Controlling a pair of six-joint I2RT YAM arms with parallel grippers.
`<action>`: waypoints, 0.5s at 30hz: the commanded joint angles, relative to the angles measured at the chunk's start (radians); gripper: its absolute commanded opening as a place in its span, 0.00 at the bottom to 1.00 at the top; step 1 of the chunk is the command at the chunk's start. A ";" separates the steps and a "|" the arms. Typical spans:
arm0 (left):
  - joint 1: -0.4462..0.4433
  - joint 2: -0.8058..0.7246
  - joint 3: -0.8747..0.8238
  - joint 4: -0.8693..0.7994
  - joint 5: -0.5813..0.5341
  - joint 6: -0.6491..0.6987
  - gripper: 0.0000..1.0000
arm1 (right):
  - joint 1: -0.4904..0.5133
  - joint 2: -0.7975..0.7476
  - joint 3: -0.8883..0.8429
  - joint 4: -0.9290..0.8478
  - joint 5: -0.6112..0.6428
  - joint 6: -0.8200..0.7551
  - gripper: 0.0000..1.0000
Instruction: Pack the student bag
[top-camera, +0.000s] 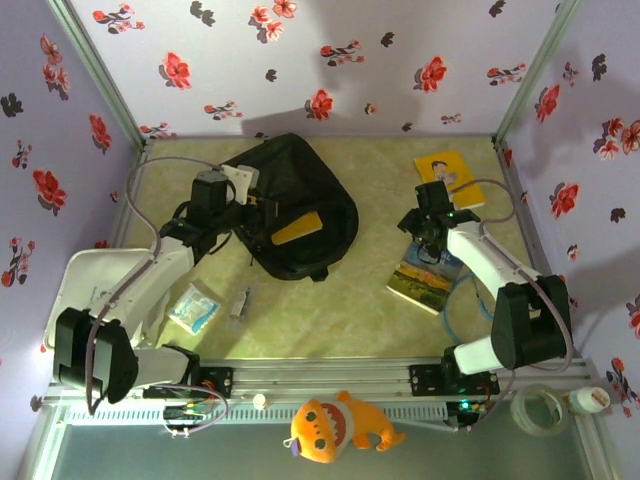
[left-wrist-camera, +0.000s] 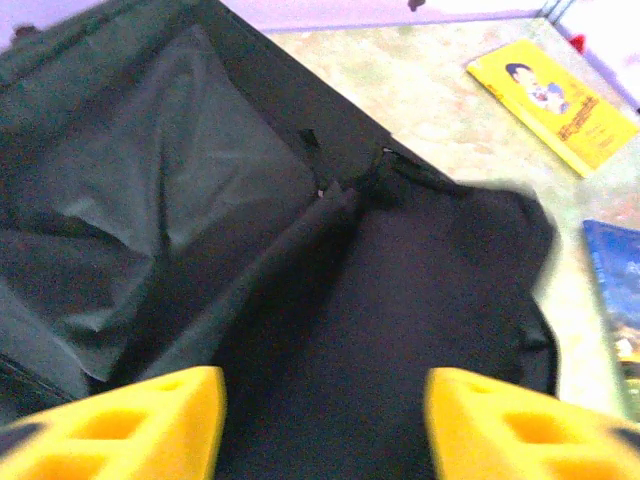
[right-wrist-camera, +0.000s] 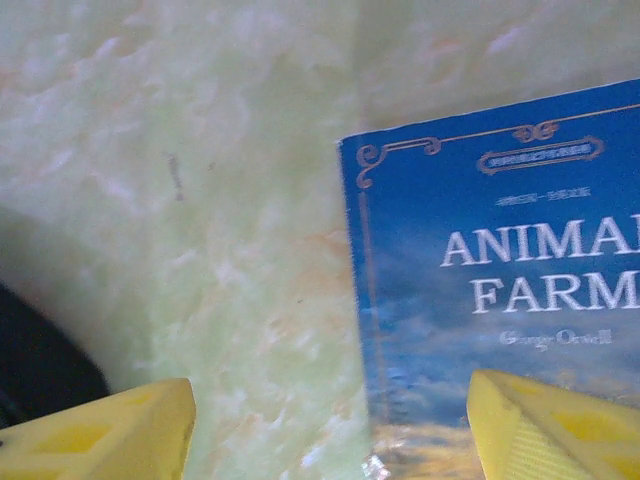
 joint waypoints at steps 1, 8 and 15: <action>-0.015 -0.043 0.051 -0.053 0.062 -0.050 0.72 | -0.027 0.035 -0.028 -0.024 0.044 -0.016 0.73; -0.102 0.034 0.133 -0.059 0.063 -0.134 0.85 | -0.051 0.133 -0.034 0.009 -0.026 -0.041 0.74; -0.226 0.228 0.240 -0.019 0.056 -0.217 1.00 | -0.047 0.227 -0.045 0.118 -0.193 -0.087 0.73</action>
